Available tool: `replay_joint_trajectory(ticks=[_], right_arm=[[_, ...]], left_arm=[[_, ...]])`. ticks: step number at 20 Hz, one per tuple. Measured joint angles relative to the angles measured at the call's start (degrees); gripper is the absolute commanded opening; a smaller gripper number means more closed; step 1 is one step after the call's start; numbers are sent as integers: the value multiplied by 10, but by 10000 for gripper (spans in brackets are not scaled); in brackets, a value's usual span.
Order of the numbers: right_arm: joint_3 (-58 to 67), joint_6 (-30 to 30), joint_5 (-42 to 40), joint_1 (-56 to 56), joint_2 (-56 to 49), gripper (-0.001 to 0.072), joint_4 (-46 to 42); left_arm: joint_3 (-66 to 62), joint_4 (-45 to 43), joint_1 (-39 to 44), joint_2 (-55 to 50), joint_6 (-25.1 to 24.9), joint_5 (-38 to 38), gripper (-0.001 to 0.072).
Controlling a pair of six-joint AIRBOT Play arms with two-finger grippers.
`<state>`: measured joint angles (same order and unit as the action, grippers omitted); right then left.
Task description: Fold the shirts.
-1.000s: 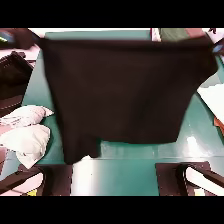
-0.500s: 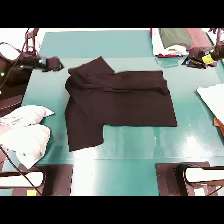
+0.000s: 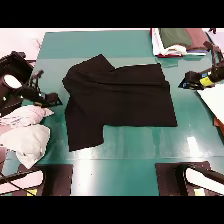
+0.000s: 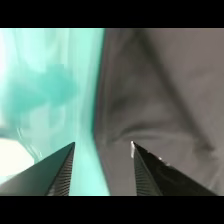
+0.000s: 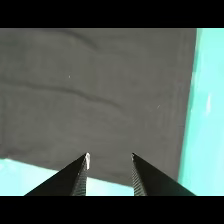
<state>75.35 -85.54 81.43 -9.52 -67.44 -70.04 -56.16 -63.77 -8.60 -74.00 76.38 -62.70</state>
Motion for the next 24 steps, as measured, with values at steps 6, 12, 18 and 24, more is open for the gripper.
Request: replay_joint_trajectory(ticks=[6,12,18,24], right_arm=[[-51,2,-22,11,62,315,1],[-58,2,-27,12,76,315,20],[-59,2,-22,11,78,315,27],[-59,2,-20,11,78,315,28]], left_arm=[[75,51,3,7,-14,50,426],[93,55,42,9,-17,96,426],[65,35,36,9,-11,85,426],[59,29,9,-10,-15,72,427]])
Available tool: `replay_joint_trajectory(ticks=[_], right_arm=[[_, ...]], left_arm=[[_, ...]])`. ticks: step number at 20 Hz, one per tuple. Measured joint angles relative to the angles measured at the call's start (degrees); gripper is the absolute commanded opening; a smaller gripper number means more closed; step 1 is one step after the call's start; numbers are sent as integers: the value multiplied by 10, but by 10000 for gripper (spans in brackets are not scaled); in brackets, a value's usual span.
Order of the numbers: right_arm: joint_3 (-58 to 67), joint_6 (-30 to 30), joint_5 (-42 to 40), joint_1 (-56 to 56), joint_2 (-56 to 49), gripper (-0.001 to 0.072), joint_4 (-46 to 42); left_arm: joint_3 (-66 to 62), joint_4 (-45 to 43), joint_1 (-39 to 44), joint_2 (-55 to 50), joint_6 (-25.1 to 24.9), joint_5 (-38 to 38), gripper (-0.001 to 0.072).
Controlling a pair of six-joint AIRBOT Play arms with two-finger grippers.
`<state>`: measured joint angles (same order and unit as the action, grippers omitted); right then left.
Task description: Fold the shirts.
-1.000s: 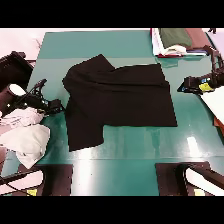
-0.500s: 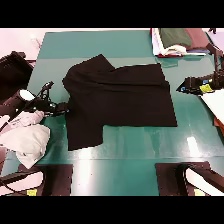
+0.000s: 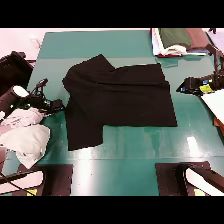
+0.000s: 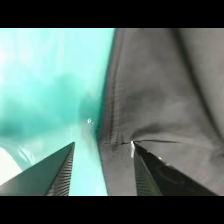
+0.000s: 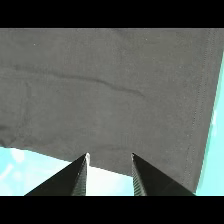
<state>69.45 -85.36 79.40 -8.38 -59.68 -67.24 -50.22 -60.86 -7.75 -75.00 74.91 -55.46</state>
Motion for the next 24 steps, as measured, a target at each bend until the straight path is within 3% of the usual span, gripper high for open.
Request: replay_joint_trajectory(ticks=[4,5,6,10,11,12,17,22,23,24], right_arm=[[0,0,-3,0,0,315,2],[0,0,-3,-1,0,316,2],[-1,0,-2,-3,0,316,2],[-45,10,20,-57,1,325,0],[-69,12,28,-80,2,443,-2],[-96,16,30,-105,2,515,-2],[-255,29,4,-237,-13,503,6],[-344,69,-64,-273,-68,443,101],[-350,76,-76,-263,-80,409,126],[-351,82,-90,-251,-90,318,145]], left_arm=[[7,61,7,-24,-29,5,410],[8,70,15,-27,-34,6,112],[9,71,23,-30,-37,7,23],[-1,82,42,-28,-45,-8,22],[-6,79,42,-23,-46,-12,22],[-10,75,44,-16,-47,-17,22],[-18,70,47,15,-49,-29,23],[-20,69,47,24,-49,-35,23],[-20,69,47,24,-49,-35,22],[-20,69,47,24,-49,-36,22]])
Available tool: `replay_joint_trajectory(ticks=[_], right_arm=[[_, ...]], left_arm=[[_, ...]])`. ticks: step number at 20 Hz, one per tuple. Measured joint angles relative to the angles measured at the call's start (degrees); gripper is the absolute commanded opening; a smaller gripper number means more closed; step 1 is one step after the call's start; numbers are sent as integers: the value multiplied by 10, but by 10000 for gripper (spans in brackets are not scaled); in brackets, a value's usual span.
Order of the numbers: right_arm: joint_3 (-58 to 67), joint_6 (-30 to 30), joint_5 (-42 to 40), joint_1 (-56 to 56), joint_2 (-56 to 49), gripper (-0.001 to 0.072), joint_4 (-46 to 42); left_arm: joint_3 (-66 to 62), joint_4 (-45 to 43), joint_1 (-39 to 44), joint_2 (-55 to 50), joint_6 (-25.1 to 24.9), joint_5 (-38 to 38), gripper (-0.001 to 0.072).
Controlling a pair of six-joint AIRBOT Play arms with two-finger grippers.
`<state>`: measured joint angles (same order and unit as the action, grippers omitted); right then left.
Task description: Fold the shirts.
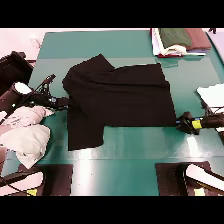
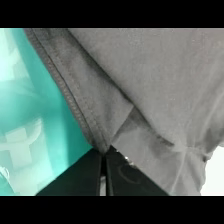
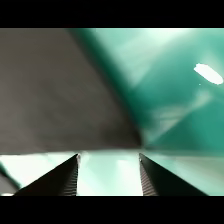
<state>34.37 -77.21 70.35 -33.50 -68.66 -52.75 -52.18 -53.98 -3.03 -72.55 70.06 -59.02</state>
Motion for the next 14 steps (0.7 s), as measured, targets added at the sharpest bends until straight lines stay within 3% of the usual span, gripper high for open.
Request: replay_joint_trajectory(ticks=[2,3,4,10,14], right_arm=[[7,9,-43,33,-13,215,19],[14,12,-63,50,-16,91,23],[22,14,-83,68,-17,20,20],[115,18,-99,147,60,19,-3],[253,19,-88,152,168,20,-10]], left_arm=[[0,0,0,1,1,0,22],[0,0,0,1,2,0,21],[0,0,0,3,4,0,21],[-33,-1,0,89,19,10,22],[-152,-9,0,187,31,18,22]])
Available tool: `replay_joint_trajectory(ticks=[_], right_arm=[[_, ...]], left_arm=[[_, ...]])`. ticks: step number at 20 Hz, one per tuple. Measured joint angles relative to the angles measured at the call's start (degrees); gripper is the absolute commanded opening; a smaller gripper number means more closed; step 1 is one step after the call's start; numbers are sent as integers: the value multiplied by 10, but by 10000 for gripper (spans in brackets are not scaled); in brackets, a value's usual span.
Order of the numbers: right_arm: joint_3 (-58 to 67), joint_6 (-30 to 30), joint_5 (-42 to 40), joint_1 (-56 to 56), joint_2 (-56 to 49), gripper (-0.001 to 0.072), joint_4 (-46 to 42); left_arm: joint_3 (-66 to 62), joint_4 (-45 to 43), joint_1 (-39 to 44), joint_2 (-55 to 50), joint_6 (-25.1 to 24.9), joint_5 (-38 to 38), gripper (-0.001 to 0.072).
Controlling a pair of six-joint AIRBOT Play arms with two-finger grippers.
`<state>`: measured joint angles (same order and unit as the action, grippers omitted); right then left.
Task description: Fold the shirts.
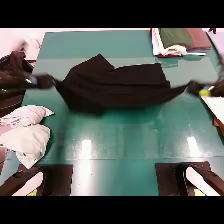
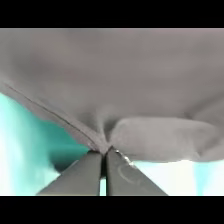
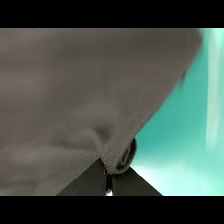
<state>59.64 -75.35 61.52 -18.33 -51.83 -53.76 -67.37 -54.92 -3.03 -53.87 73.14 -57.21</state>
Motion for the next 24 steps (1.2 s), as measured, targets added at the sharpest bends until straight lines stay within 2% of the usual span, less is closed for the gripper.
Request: replay_joint_trajectory(ticks=[8,12,17,24], right_arm=[[337,0,27,-99,126,19,-2],[446,-6,75,-170,126,18,2],[483,-30,155,-172,45,18,-1],[303,-56,205,-32,-124,18,-126]], left_arm=[[-391,-30,0,76,40,16,21],[-478,-88,0,77,68,25,21],[-416,-137,1,20,103,-31,22],[-226,-110,3,-155,119,-73,22]])
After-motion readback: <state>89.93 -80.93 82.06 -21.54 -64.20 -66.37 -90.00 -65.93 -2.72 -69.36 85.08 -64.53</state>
